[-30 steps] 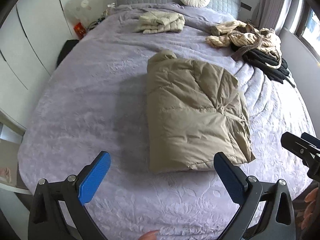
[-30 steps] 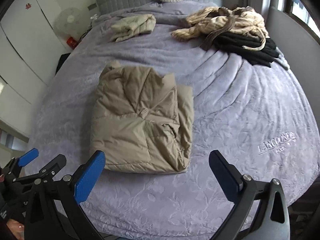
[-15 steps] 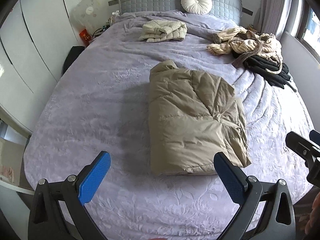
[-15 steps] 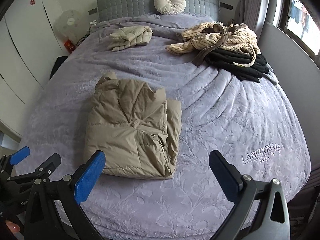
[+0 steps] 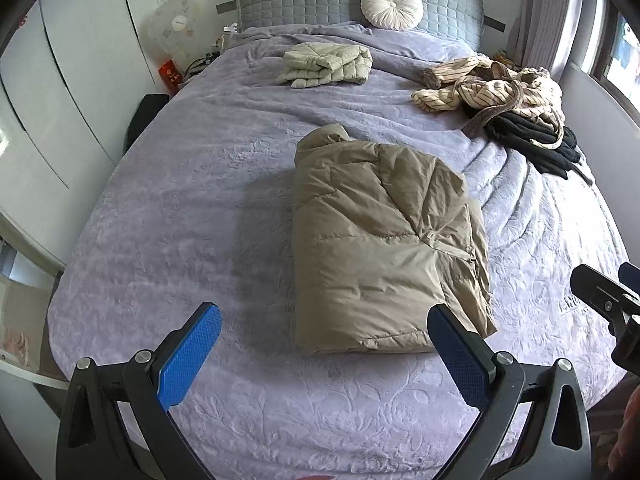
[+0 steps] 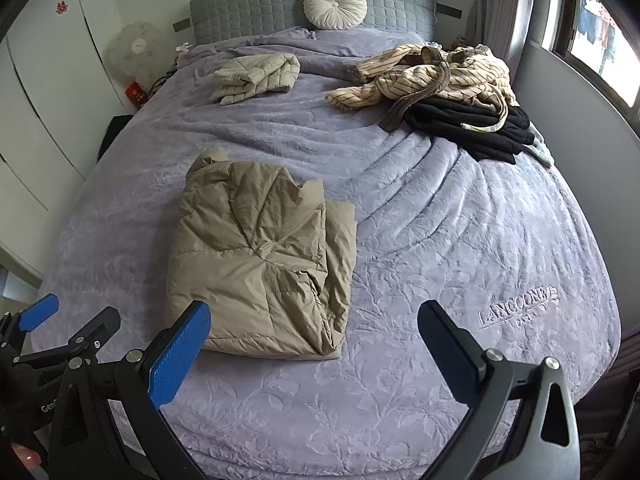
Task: Fold large clothes
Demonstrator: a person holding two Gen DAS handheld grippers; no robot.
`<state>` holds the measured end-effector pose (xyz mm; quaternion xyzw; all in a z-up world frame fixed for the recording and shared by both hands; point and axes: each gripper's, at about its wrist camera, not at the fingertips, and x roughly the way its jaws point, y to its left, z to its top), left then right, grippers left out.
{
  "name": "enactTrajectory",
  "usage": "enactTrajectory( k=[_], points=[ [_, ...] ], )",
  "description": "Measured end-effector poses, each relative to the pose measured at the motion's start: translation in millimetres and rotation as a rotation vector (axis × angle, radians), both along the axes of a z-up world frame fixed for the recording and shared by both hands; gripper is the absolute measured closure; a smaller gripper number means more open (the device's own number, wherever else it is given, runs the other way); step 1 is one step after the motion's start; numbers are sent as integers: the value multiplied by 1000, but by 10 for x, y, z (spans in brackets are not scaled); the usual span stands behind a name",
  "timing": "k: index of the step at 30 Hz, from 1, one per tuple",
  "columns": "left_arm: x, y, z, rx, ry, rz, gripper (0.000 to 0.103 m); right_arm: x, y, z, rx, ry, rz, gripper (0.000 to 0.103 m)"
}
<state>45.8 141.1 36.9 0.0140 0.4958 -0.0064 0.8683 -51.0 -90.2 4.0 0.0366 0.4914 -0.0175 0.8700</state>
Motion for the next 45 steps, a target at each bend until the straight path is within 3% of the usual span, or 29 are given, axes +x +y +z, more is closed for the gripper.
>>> enactTrajectory(
  k=[45],
  points=[
    [-37, 9, 11, 2, -1, 4, 0, -4, -14, 19, 1, 0, 4, 0]
  ],
)
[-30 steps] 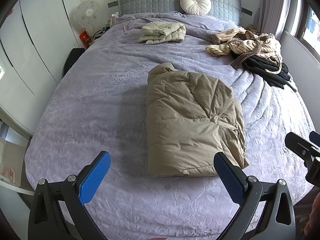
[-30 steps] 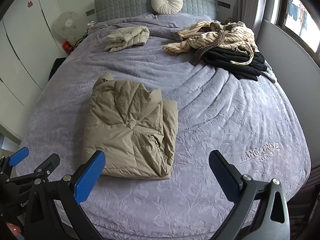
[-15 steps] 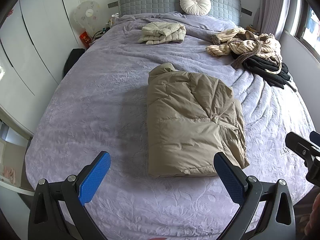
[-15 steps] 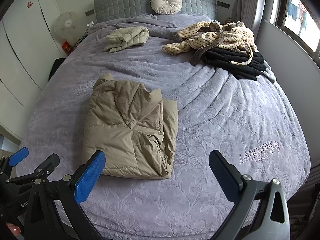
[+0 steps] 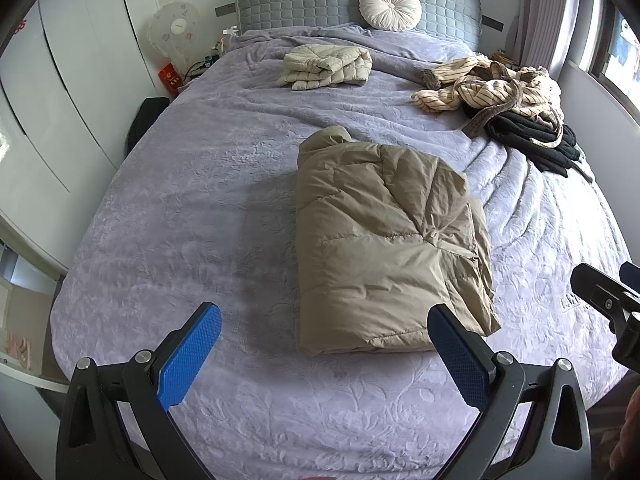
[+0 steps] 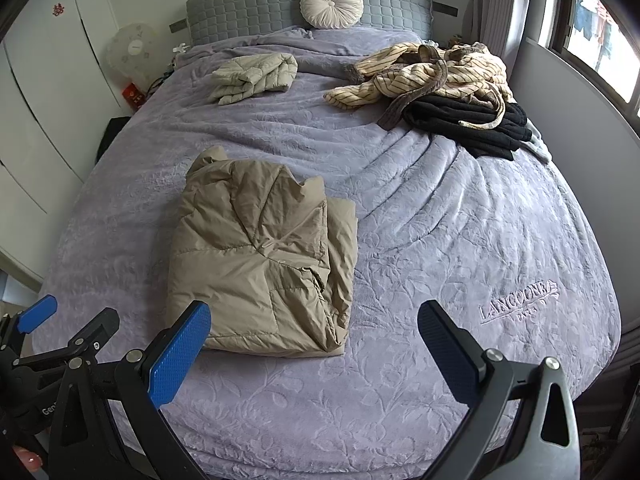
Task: Fold large clothes
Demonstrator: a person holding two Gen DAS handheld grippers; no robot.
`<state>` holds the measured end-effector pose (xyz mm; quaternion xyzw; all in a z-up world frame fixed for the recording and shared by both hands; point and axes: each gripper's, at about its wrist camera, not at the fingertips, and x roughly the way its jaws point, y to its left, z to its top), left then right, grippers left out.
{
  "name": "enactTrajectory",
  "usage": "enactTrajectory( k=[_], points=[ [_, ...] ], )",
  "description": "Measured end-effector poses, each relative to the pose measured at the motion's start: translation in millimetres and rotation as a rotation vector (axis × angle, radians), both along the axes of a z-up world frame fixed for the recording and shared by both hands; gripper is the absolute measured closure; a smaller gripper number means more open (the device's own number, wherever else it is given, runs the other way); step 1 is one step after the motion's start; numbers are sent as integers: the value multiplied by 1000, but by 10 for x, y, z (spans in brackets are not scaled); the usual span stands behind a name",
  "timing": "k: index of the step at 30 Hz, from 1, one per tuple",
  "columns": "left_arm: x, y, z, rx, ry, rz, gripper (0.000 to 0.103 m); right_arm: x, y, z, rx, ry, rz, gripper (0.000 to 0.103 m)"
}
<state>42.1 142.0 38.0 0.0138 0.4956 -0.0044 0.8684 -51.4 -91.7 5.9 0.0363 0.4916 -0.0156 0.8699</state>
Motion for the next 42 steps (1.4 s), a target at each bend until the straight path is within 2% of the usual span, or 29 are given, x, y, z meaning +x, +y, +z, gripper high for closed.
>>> enactTrajectory(
  k=[42],
  points=[
    [41, 34, -13, 4, -1, -16, 0, -8, 18, -1, 1, 4, 1, 0]
  ],
)
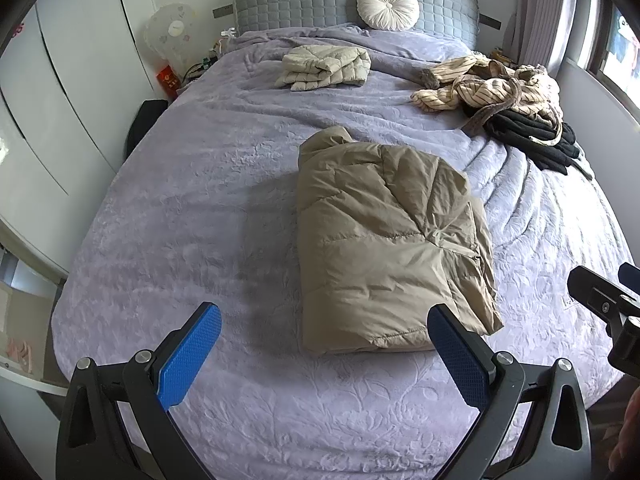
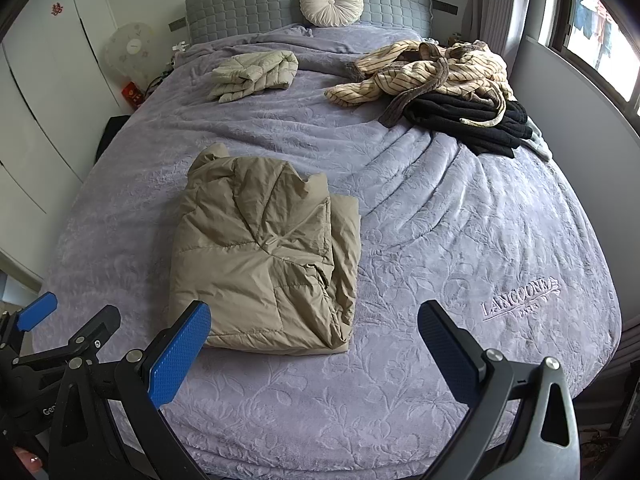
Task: Fold large clothes
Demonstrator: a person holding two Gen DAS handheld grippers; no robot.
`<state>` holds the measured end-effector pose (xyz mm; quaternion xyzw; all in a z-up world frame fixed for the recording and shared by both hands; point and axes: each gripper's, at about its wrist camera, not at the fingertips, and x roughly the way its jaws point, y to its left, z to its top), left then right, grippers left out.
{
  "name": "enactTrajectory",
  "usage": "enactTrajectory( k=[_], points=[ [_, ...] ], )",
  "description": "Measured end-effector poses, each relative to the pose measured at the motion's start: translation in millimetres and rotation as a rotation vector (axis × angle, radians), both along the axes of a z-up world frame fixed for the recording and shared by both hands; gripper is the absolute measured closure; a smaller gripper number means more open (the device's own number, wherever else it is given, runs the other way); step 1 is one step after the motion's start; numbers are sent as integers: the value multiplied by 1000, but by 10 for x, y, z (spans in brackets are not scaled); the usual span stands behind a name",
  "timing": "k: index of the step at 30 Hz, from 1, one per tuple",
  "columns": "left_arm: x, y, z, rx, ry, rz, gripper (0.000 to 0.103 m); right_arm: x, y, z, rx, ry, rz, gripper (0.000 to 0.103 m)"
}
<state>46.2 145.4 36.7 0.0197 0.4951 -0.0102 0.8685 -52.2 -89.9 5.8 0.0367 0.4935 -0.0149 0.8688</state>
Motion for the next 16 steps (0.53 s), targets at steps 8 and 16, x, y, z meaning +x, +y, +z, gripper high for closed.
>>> enactTrajectory(
  k=[8, 16],
  points=[
    [14, 24, 2, -5, 3, -3, 0, -8, 8, 1, 0, 2, -1, 0],
    [-10, 53, 26, -15, -13, -3, 0, -39, -8, -4, 4, 8, -4, 0]
  ],
)
